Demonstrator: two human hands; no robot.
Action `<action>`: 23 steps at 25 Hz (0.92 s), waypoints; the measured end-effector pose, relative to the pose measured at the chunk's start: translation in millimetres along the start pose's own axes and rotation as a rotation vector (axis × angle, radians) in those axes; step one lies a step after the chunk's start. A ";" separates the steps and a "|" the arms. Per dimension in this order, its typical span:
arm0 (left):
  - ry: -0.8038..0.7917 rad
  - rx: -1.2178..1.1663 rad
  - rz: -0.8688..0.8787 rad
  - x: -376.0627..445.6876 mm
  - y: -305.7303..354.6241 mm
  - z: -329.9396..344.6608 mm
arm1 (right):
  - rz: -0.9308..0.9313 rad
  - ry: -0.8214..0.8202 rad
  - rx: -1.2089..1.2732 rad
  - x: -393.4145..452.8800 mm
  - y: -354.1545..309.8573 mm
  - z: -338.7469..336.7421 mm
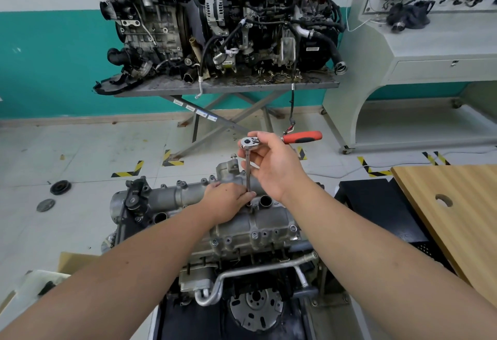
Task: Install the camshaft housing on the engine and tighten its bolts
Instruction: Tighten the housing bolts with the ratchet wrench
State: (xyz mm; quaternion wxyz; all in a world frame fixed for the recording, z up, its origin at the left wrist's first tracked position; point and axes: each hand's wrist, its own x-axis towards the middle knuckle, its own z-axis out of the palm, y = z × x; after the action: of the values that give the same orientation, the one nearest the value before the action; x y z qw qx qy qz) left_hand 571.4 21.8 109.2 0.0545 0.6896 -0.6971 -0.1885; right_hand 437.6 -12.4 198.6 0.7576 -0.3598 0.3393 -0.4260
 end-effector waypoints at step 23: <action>0.192 -0.132 0.004 -5.1 -10.3 34.3 | -0.244 -0.250 -1.977 4.5 -39.6 56.9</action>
State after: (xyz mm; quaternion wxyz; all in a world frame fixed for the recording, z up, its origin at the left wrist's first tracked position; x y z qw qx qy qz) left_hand 569.9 33.4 75.0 0.1665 0.6979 -0.6763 -0.1671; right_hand 470.2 -16.8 259.7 0.1001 -0.9021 0.4195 0.0132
